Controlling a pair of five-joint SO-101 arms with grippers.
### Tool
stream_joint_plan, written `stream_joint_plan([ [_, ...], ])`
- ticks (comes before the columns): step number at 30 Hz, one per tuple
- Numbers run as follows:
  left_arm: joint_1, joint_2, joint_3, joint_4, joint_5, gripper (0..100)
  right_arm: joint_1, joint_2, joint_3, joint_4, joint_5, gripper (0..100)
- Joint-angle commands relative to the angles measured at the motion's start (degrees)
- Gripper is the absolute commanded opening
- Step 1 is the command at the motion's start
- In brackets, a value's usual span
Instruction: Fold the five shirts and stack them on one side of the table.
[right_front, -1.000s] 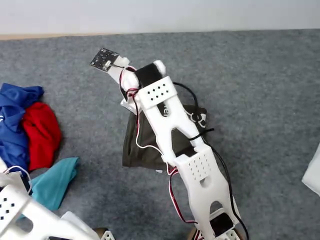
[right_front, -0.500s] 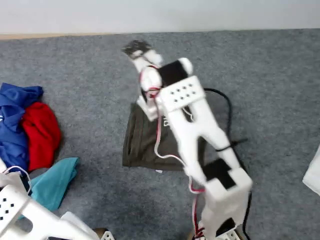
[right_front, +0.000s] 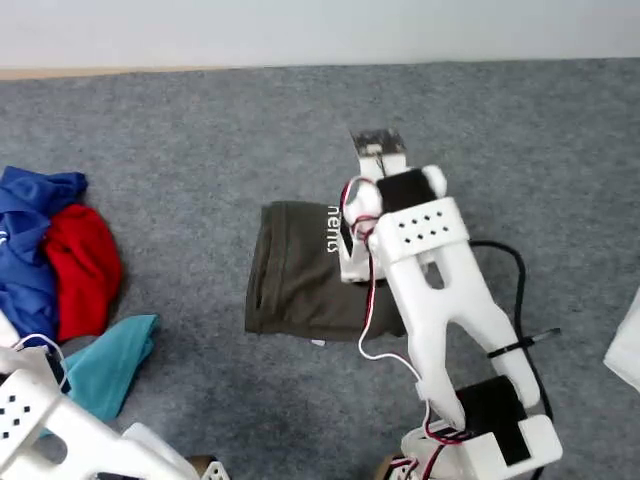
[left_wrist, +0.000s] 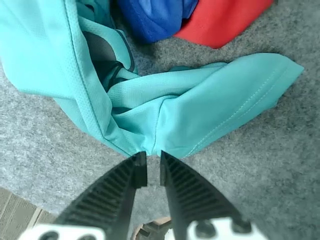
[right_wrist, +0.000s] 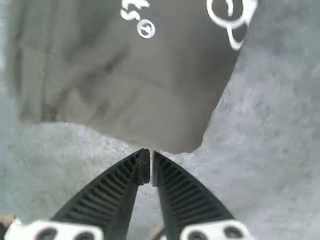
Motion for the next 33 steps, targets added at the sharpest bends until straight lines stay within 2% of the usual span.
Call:
stream_joint_plan([
  [1,0.4,-0.8,0.2,-4.1,-0.4,6,1.1,-2.3,6.9,-7.7,-7.6,17.9],
  [3,0.5,-0.7,0.2,-6.1,-0.4,6,1.2,-2.3,10.2,-11.0,-10.5,25.8],
  [5,0.5,-0.7,0.2,-7.2,-0.4,6,1.2,-2.2,12.5,-14.4,-12.6,29.3],
  [16,0.3,-0.7,0.4,-6.9,-0.4,6,4.3,-1.9,17.8,-24.0,-13.4,27.7],
  [33,0.4,-0.8,3.0,-7.4,-0.4,5,3.6,17.3,9.8,-25.2,-13.5,27.4],
])
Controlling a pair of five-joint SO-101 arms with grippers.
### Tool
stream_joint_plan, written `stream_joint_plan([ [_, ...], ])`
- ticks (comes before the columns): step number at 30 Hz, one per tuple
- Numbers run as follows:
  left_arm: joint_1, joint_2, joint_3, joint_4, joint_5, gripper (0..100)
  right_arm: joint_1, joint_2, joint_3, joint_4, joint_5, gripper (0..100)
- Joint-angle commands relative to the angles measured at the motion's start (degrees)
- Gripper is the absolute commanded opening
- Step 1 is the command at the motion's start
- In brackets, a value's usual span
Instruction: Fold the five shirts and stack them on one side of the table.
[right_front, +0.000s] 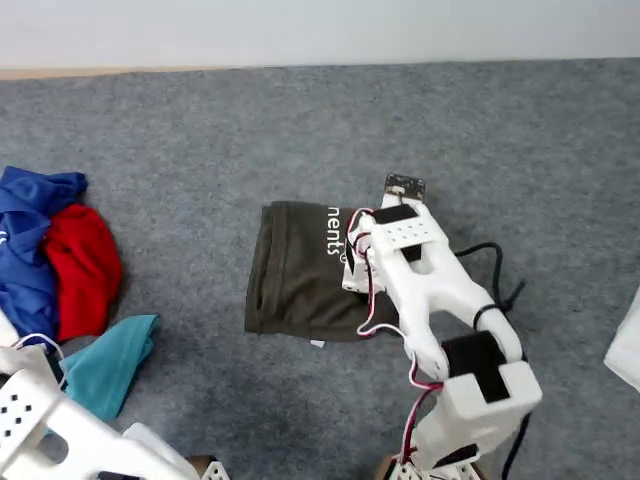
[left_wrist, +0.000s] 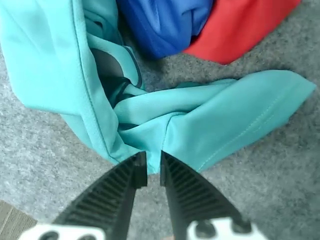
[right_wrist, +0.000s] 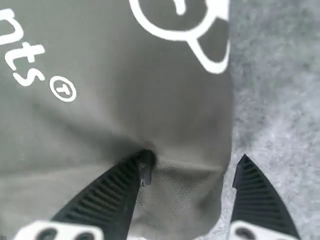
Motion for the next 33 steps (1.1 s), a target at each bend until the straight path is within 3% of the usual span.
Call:
stream_joint_plan([
  [1,0.4,-0.8,-0.4,-1.3,-0.4,5,-0.8,2.0,-2.6,-0.3,-0.5,27.4],
  [5,0.4,-0.7,-0.2,-2.2,-0.4,5,-3.6,4.0,-2.6,-0.3,-0.5,25.1],
  [11,0.5,-0.7,-0.2,-3.4,-0.4,5,-5.5,4.4,-4.5,-0.2,3.3,1.3],
  [22,0.5,-0.7,-0.2,-4.3,-0.4,5,0.8,4.0,-9.6,7.0,4.9,0.9],
  [28,0.5,-0.7,-0.3,-4.7,-0.4,5,10.6,4.1,-15.8,9.3,17.0,0.9],
  [33,0.5,-0.7,-0.4,-4.7,-0.4,5,18.1,6.0,-22.6,7.3,31.7,0.9],
])
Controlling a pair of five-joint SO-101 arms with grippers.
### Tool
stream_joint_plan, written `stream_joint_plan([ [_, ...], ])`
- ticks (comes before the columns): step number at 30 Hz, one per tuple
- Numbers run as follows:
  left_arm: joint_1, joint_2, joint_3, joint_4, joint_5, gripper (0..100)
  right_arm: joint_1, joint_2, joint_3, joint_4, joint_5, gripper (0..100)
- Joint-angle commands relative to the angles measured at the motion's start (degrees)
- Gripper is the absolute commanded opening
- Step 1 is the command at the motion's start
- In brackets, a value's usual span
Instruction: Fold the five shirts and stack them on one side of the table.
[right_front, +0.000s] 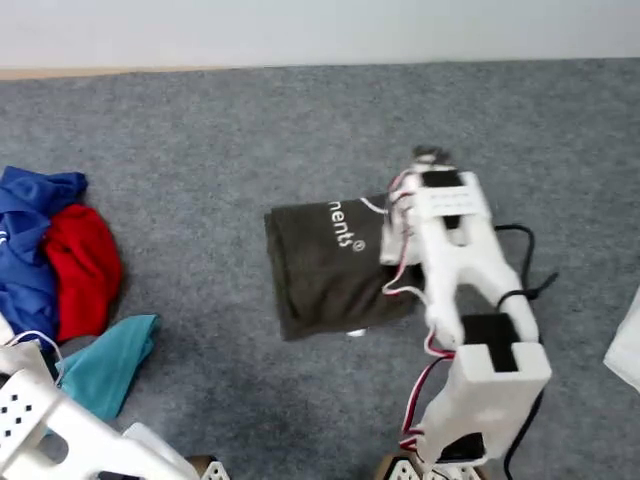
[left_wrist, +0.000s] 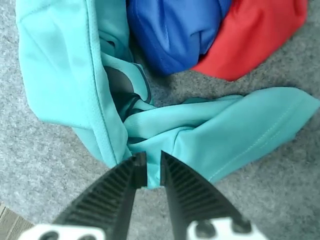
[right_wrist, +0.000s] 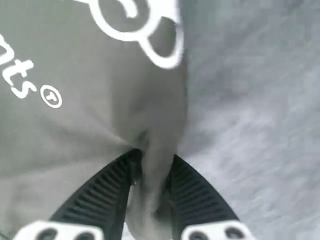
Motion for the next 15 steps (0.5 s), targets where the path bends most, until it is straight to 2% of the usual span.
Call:
stream_joint_plan([
  [1,0.5,-0.7,-0.4,-1.1,-0.4,5,5.3,1.0,-6.5,-2.3,12.0,0.9],
  [5,0.5,-0.7,-0.2,-1.1,-0.4,5,8.7,6.5,-11.4,-7.4,25.1,0.9],
  [9,0.5,-0.7,-0.2,-1.1,-0.4,5,11.0,14.3,-19.4,-11.2,35.1,0.9],
  [15,0.5,-0.7,-0.2,-1.0,-0.4,5,13.5,25.8,-36.1,-9.2,43.5,1.4],
])
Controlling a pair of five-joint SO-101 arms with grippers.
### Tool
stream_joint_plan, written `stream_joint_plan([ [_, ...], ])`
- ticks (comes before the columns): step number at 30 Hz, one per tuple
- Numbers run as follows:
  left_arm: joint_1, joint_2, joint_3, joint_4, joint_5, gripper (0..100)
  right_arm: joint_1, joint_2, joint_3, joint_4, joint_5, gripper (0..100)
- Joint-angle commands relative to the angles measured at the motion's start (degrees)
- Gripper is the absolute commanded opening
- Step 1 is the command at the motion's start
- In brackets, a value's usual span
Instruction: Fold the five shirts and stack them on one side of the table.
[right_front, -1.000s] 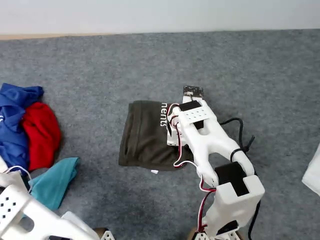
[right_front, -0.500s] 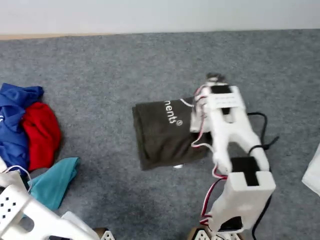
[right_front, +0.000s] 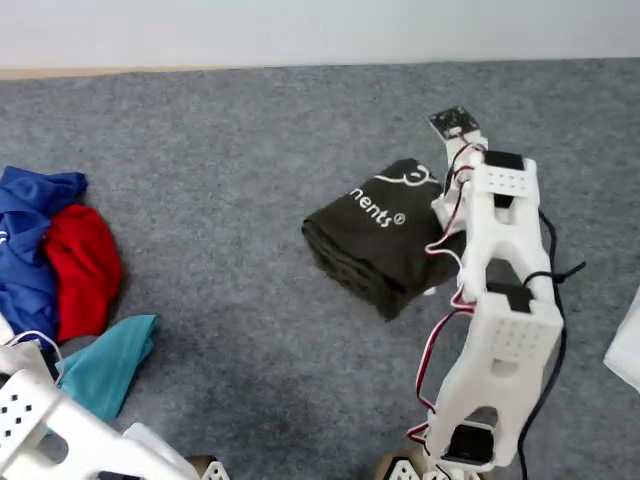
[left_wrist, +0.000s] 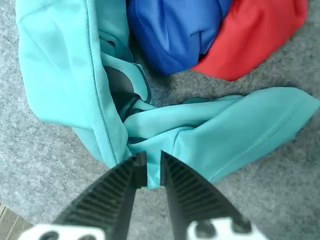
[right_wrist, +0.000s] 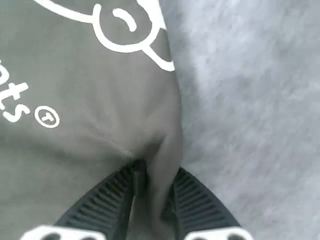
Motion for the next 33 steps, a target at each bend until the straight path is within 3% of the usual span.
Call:
stream_joint_plan([
  [1,0.5,-0.7,-0.2,-1.0,-0.4,5,2.1,4.0,-11.8,2.6,4.3,1.7],
  [8,0.5,-0.7,-0.2,-1.0,-0.4,5,1.8,5.8,-23.3,18.9,3.0,22.7],
  [15,0.5,-0.7,-0.2,-1.0,-0.4,5,1.9,5.8,-34.5,28.2,-1.8,28.0],
  [21,0.5,-0.7,-0.2,-0.8,-0.4,5,0.6,5.9,-44.3,37.1,-8.6,24.7],
  [28,0.5,-0.7,-0.2,-0.8,-0.4,5,-0.6,8.2,-43.0,36.2,-12.5,0.3],
  [33,0.5,-0.7,-0.2,-0.8,-0.4,5,-0.4,14.5,-43.0,35.2,-12.7,1.0],
])
